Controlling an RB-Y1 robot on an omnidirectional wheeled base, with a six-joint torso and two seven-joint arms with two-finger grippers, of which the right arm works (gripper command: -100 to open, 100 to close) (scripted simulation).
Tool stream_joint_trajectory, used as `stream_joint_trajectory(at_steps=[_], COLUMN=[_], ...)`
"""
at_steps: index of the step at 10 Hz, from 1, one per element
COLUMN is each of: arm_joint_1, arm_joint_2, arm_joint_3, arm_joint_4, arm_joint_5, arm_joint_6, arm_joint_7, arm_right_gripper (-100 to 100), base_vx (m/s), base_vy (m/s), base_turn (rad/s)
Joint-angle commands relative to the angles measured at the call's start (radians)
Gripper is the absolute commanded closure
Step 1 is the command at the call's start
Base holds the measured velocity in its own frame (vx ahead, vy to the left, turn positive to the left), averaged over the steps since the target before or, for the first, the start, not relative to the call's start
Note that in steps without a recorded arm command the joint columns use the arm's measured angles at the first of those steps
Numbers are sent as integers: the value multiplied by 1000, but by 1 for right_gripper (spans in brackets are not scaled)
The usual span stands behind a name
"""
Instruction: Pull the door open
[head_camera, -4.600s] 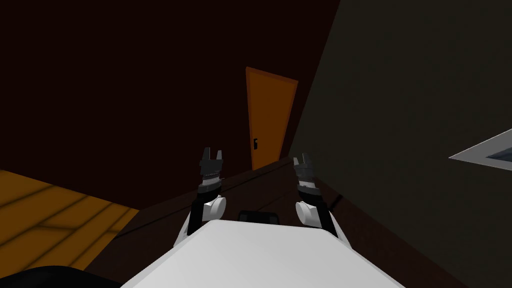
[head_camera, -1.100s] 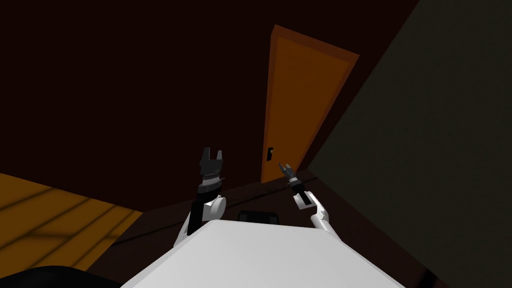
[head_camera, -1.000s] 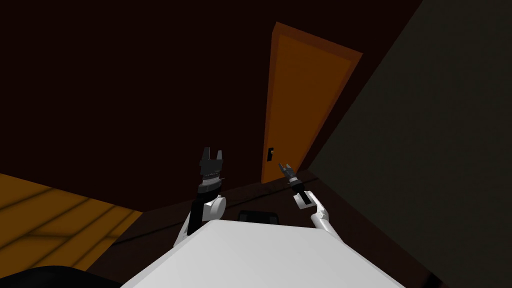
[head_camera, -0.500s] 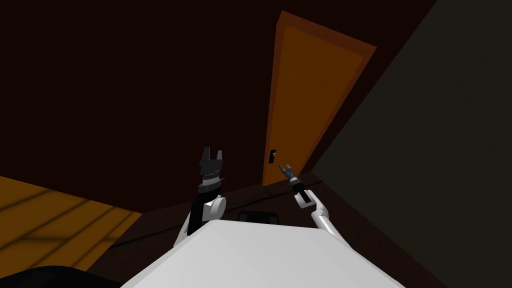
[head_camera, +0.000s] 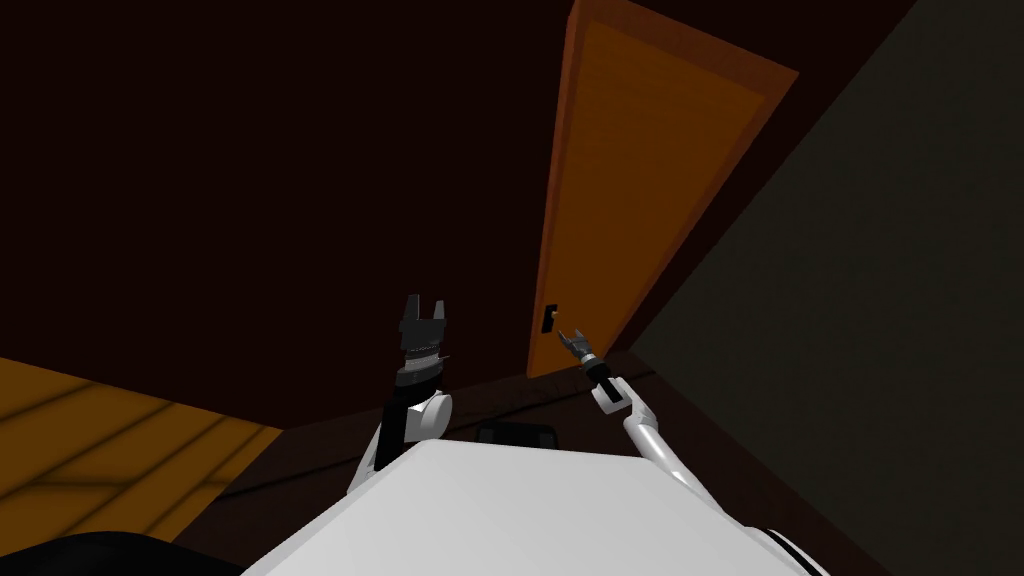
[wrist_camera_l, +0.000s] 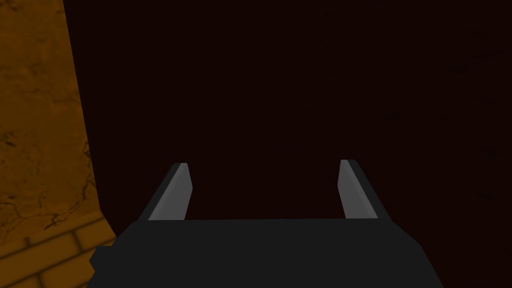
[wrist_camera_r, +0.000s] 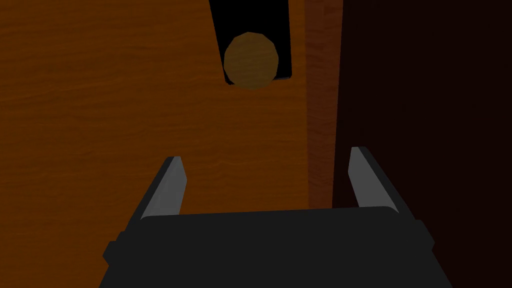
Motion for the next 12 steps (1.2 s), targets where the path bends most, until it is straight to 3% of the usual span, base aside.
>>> stream_joint_trajectory(at_steps=[1, 2, 8, 9, 10, 12], arm_joint_1=[-13, -10, -23, -17, -17, -17], arm_joint_2=[-9, -3, -18, -15, -15, -15], arm_joint_3=[0, -1, -34, -29, -29, -29], arm_joint_4=[26, 21, 60, 47, 47, 47], arm_joint_5=[16, 10, 0, 1, 1, 1], arm_joint_6=[2, -2, -10, -3, -3, -3], arm_joint_7=[28, 18, 21, 21, 21, 21], arm_right_gripper=[-100, -100, -100, -100, 100, 100], base_vx=[121, 57, 180, 80, -8, -24], base_vy=[6, 1, 44, 11, -1, -10], base_turn=[48, 12, 65, 13, -13, 3])
